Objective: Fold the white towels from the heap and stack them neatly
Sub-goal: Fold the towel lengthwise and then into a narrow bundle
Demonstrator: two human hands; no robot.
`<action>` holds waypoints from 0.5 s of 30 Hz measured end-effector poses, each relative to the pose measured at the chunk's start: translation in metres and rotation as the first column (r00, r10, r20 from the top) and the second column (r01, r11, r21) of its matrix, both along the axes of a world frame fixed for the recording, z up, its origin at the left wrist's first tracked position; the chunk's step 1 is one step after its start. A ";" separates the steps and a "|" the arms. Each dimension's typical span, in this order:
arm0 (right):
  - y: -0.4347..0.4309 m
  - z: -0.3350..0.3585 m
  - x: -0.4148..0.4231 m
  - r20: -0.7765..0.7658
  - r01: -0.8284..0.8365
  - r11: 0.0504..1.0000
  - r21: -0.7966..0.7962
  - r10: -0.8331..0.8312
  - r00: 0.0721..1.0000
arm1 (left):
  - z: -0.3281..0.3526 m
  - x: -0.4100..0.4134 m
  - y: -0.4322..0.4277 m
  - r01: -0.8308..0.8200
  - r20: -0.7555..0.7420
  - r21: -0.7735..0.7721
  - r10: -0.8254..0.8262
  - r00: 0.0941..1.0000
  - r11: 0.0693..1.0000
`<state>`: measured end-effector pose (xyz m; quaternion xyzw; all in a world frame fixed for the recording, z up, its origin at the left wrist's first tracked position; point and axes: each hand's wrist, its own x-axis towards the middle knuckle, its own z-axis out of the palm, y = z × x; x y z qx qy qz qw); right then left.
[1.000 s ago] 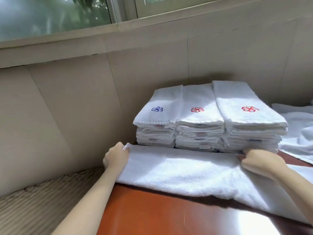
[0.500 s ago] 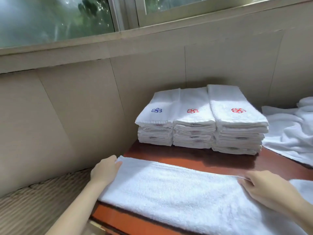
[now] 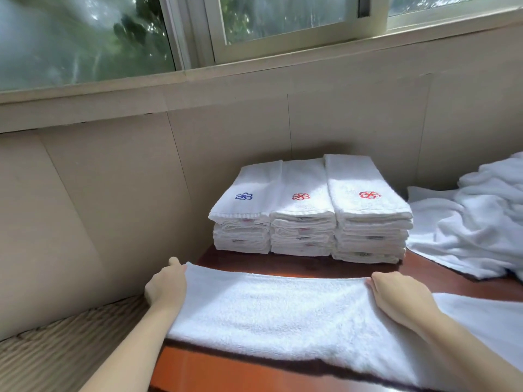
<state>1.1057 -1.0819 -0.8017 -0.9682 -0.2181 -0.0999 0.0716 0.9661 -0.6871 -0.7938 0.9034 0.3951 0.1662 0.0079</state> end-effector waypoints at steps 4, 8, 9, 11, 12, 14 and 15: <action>0.004 0.002 -0.002 -0.033 0.037 0.998 -0.047 -0.039 0.999 | 0.006 0.004 -0.005 0.013 -0.068 0.031 -0.011 0.998 0.999; 0.005 0.007 -0.011 -0.026 0.094 0.995 0.015 -0.094 0.995 | 0.024 0.009 -0.023 -0.011 -0.206 0.128 0.037 0.978 0.992; 0.004 0.009 -0.015 0.015 0.102 0.994 0.032 -0.103 0.995 | 0.030 0.016 -0.037 0.018 -0.259 0.158 0.024 0.966 0.987; -0.003 0.014 -0.027 0.157 0.100 0.994 0.032 -0.104 0.982 | 0.035 0.036 -0.087 0.191 -0.328 0.110 -0.146 0.933 0.975; -0.010 0.014 -0.034 0.229 0.083 0.996 0.042 -0.090 0.969 | 0.036 0.046 -0.121 0.300 -0.326 0.037 -0.272 0.905 0.953; -0.028 0.016 -0.047 0.317 0.097 0.993 0.066 -0.113 0.942 | 0.033 0.063 -0.195 0.464 -0.265 -0.158 -0.490 0.831 0.872; -0.041 0.018 -0.051 0.277 0.129 0.991 0.037 -0.134 0.951 | 0.031 0.067 -0.230 0.513 -0.231 -0.254 -0.567 0.791 0.820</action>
